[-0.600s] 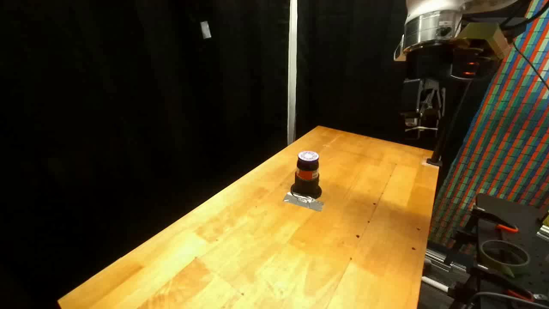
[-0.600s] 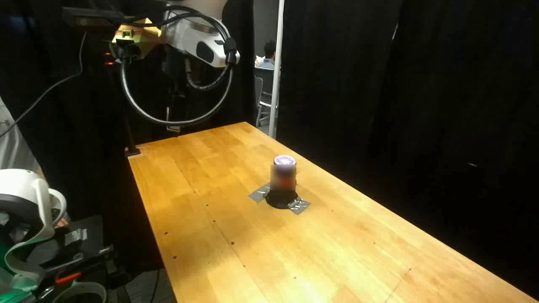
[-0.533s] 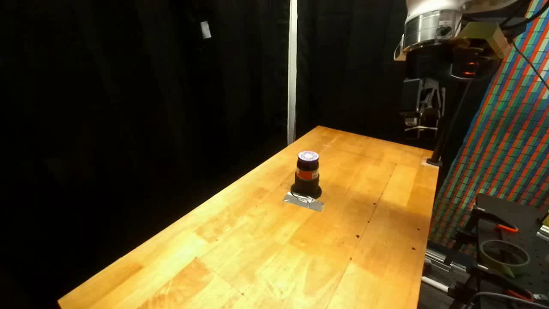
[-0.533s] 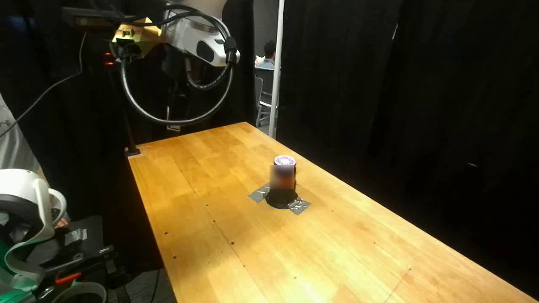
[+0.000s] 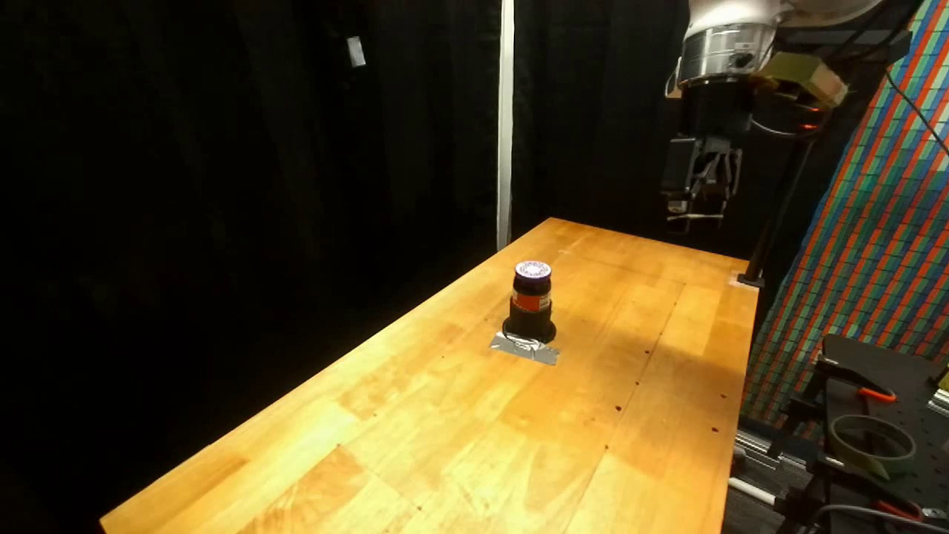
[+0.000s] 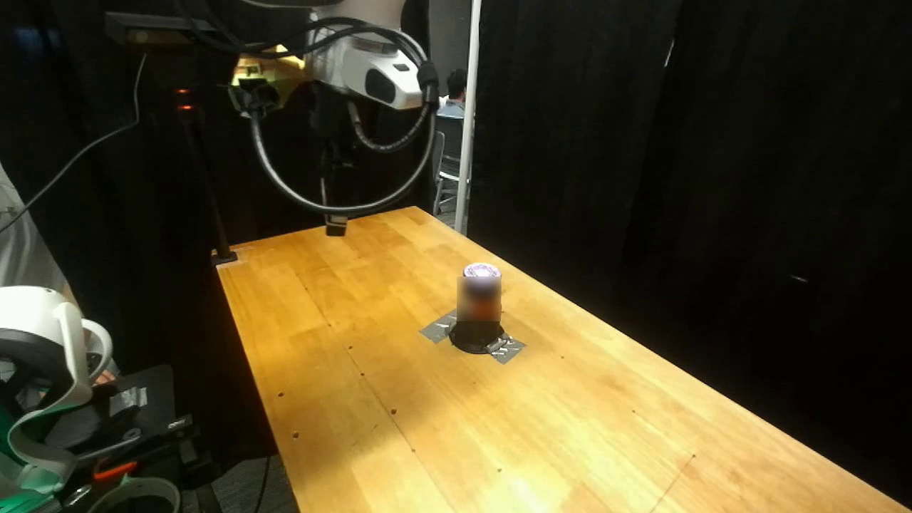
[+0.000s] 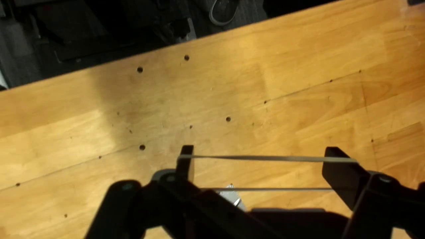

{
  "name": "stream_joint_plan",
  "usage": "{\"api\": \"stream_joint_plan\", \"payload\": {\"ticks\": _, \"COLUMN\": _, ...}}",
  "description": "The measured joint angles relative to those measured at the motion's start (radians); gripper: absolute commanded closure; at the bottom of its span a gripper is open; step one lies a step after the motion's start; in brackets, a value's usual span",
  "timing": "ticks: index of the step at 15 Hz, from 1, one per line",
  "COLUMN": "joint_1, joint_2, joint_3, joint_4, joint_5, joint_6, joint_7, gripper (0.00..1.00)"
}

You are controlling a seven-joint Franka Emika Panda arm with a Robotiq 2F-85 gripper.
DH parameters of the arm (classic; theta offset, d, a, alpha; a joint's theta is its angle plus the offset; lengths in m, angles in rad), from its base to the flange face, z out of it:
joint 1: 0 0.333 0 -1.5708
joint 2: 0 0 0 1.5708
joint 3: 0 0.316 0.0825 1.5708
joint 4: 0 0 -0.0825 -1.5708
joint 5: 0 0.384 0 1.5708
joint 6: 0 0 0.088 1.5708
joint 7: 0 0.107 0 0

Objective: Put the elastic around the bottle on the table

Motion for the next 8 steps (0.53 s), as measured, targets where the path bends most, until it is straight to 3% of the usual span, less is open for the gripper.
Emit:
{"api": "stream_joint_plan", "payload": {"ticks": 5, "joint_1": -0.039, "joint_2": 0.22, "joint_3": -0.003, "joint_4": 0.144, "joint_5": -0.208, "joint_6": 0.218, "joint_7": 0.022, "gripper": 0.0}}
{"api": "stream_joint_plan", "payload": {"ticks": 8, "joint_1": -0.04, "joint_2": 0.364, "joint_3": -0.008, "joint_4": 0.244, "joint_5": -0.267, "joint_6": 0.296, "joint_7": 0.023, "gripper": 0.0}}
